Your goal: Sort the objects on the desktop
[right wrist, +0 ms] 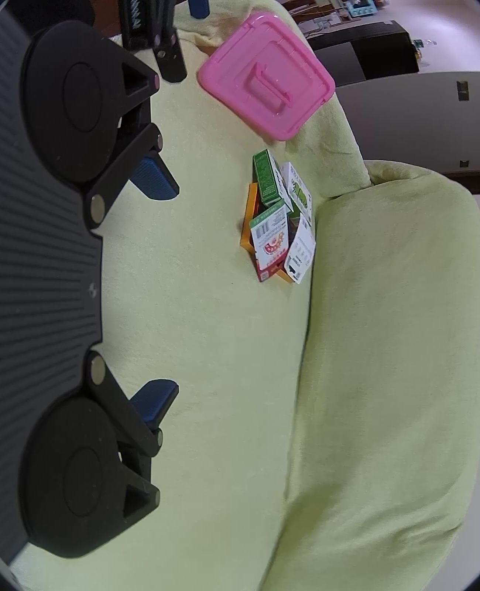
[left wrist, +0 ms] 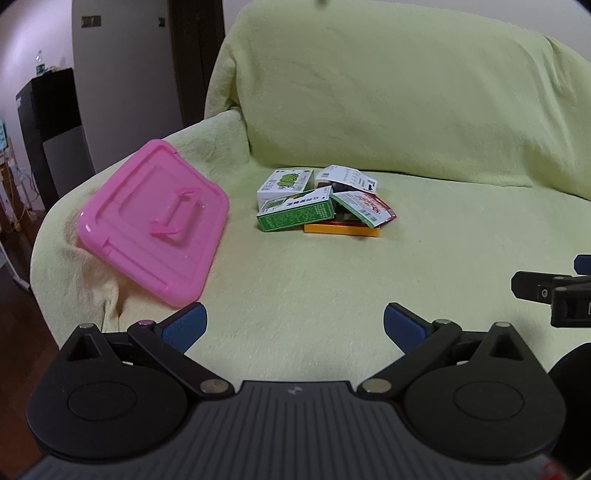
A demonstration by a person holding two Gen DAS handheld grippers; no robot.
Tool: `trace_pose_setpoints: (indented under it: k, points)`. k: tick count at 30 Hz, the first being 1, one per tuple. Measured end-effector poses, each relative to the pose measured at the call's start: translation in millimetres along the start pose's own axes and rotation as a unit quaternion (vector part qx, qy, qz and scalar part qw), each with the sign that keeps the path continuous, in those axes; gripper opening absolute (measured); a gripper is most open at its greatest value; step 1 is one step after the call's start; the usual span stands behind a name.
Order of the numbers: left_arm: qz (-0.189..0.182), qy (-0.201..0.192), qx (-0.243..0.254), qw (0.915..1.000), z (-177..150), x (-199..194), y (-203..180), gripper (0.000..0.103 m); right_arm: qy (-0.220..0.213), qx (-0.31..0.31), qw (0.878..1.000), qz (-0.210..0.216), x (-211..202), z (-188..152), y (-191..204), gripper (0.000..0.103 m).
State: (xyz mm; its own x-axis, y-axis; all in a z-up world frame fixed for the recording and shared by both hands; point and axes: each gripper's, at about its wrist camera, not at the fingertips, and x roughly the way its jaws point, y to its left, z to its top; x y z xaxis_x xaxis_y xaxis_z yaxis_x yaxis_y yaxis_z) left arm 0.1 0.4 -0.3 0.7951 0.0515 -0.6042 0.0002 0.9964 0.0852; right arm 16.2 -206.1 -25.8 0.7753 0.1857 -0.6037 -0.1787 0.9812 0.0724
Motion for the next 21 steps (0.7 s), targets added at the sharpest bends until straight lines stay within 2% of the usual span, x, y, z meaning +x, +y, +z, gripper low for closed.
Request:
trace_pose_setpoints:
  k: [4, 8, 13, 18, 21]
  points:
    - [-0.002, 0.004, -0.008, 1.0000, -2.2, 8.1, 8.1, 0.102, -0.007, 0.005, 1.000, 0.004, 11.8, -7.4, 0.5, 0.102]
    - [0.014, 0.004, 0.005, 0.9999, -5.9, 17.2, 1.2, 0.102, -0.015, 0.013, 1.000, 0.010, 22.6, -14.5, 0.1, 0.102]
    - [0.002, -0.003, -0.021, 0.9998, -13.9, 22.9, 14.4, 0.102, -0.038, 0.079, 0.994, 0.058, 14.7, -12.5, -17.0, 0.102]
    - [0.007, -0.012, -0.035, 0.9993, -17.4, 25.7, 22.2, 0.102, -0.039, 0.120, 0.991, 0.034, 20.3, -15.2, -8.6, 0.102]
    - [0.013, -0.011, -0.023, 0.9996, -20.3, 28.2, 23.9, 0.102, -0.044, 0.087, 0.995, 0.007, 22.4, -14.7, 0.1, 0.102]
